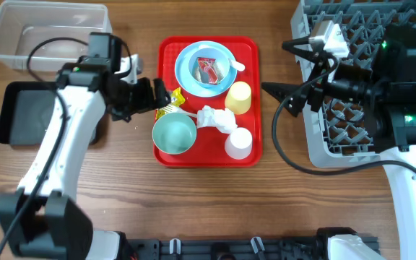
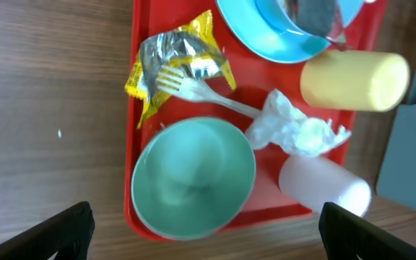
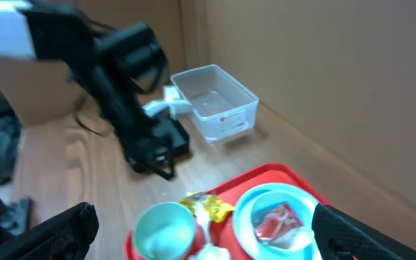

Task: Sort waste into correct bins and load items into the dishwasher rack
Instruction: 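Reach the left gripper to the yellow candy wrapper and grasp it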

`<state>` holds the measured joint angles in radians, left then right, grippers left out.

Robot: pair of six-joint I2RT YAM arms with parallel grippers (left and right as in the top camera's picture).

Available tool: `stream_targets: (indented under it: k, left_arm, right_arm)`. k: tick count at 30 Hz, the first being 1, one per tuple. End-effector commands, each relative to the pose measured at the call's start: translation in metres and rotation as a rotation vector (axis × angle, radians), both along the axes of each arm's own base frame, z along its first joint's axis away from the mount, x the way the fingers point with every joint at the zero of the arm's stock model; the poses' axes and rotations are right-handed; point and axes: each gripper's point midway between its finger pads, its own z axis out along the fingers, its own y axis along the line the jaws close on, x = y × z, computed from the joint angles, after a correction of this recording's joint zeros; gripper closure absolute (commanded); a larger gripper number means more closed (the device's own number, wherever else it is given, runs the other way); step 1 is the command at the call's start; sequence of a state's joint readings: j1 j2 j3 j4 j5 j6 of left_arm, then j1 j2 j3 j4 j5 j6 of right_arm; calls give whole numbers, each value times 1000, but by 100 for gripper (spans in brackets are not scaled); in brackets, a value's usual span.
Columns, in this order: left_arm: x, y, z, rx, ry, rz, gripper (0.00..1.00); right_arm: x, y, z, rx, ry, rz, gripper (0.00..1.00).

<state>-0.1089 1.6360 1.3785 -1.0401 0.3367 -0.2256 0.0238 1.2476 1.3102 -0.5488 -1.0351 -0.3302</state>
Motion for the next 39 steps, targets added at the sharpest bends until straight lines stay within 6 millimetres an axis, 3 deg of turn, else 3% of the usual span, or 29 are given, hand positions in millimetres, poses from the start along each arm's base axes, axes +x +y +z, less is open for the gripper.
stream_targets:
  k: [1,4,9,15,19,21,24,31,39]
  left_arm:
    - [13,-4,-18,-19,51,38,0]
    - [23,-6,-26,-22,34,37,0]
    - [40,-12,-19,-59,-37,30,0]
    - [59,-3,0,212,-156,33,0]
    - [74,-22,26,341,-288,2,0]
    - [77,-32,29,339,-320,-11,0]
    - [85,-37,21,337,-325,-16,0]
    - [91,-41,-25,364,-237,-39,1]
    - [88,-50,-63,362,-154,-63,23]
  right_arm:
    - [-3,3,6,65,115,-11,0]
    - [0,-1,6,60,113,-30,0]
    - [6,-8,-5,26,144,-94,0]
    - [43,-60,-41,-152,211,-484,0]
    - [51,-93,-58,-236,262,-687,0]
    - [50,-97,-62,-253,275,-707,0]
    - [49,-97,-63,-256,284,-706,0]
    - [46,-96,-66,-260,299,-702,2]
    - [46,-96,-67,-247,316,-710,9]
